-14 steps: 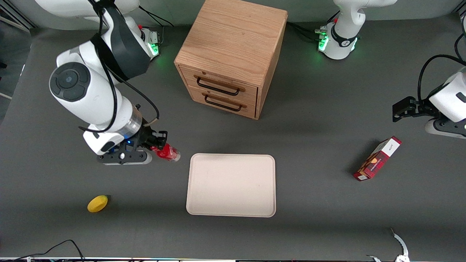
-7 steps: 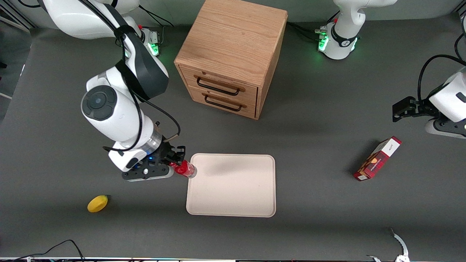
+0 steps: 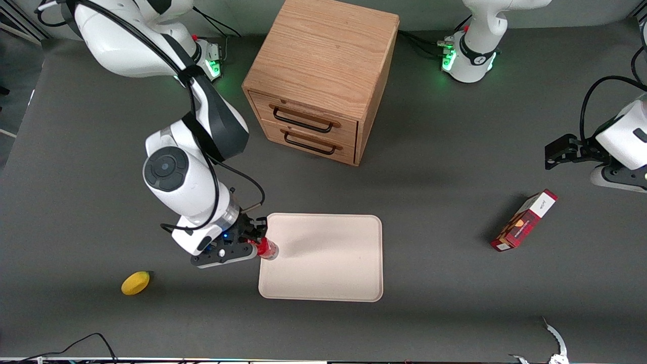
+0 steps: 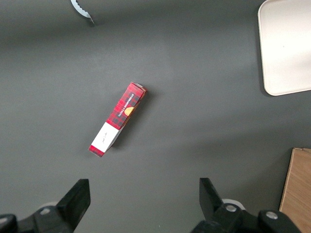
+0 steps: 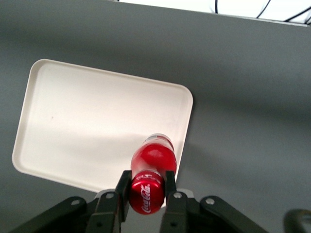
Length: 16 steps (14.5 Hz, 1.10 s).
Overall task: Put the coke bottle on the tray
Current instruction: 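Carry the held bottle over to the white tray's edge, then lower the bottle onto the tray and open the right gripper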
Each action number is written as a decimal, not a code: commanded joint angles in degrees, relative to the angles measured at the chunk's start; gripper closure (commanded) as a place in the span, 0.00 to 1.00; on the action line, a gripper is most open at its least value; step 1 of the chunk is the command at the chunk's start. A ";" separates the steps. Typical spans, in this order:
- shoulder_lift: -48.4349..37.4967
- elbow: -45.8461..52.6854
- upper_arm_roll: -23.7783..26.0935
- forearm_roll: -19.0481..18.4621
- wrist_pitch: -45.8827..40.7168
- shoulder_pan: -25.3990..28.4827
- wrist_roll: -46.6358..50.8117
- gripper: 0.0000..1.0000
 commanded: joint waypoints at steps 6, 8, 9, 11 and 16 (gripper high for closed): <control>6.82 4.78 -2.07 -1.26 8.24 1.18 -4.76 1.00; 7.61 4.69 -2.15 -1.35 9.13 1.10 -4.94 1.00; 7.88 4.69 -2.15 -1.35 9.30 1.10 -5.03 1.00; 8.58 4.78 -2.24 -1.52 9.92 1.18 -4.94 1.00; 8.93 4.26 -2.15 -3.02 10.80 1.18 -4.85 0.75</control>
